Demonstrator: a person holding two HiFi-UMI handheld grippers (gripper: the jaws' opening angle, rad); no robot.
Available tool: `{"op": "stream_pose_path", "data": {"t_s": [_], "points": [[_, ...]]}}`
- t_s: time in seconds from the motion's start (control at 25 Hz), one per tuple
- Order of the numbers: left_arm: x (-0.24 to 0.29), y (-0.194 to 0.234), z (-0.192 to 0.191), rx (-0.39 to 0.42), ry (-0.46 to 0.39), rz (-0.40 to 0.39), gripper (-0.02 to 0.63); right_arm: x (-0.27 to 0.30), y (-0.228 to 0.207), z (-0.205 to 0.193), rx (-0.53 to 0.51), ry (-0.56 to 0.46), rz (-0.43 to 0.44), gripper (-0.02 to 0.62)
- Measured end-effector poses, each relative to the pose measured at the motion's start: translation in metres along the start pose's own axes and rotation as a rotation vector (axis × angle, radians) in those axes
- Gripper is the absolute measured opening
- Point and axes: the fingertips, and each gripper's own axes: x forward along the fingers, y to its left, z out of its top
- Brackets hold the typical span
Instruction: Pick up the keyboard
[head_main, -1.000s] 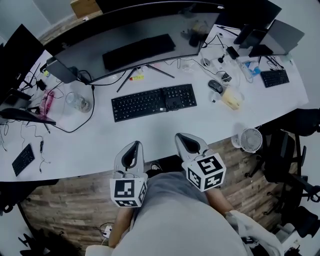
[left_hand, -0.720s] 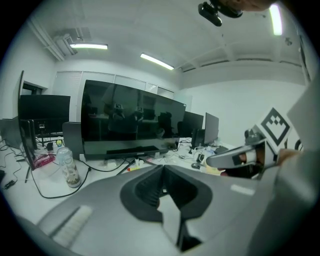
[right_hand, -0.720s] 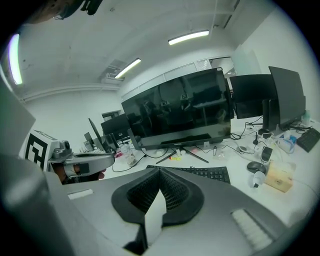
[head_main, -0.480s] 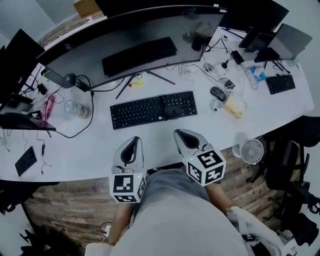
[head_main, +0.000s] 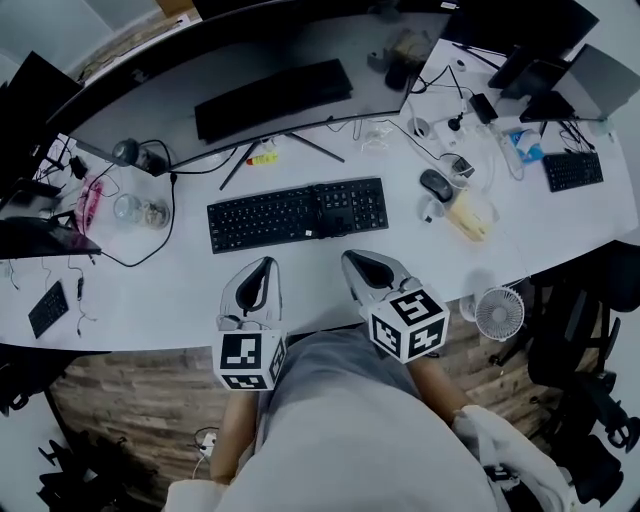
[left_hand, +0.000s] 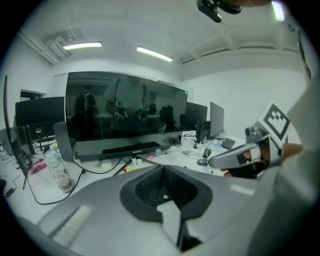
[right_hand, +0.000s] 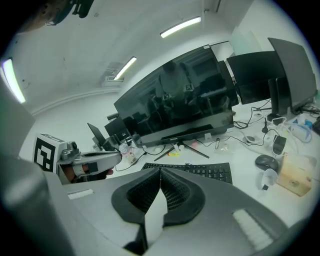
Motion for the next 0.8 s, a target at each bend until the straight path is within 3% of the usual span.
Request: {"op": "stream_pose_path", "data": {"t_s": [0.52,0.8], "points": [[0.047,0.024,-0.016,0.075,0.094,-0.007,0.0,0.041,-0.019,-0.039,0.132,0.082,0.037,0.011],[0.075,0.031,-0.024,0.152,0.14,-0.047,0.0,0.068,-0.024,-0.062,0.325,0.079,0.046,0.042]]}}
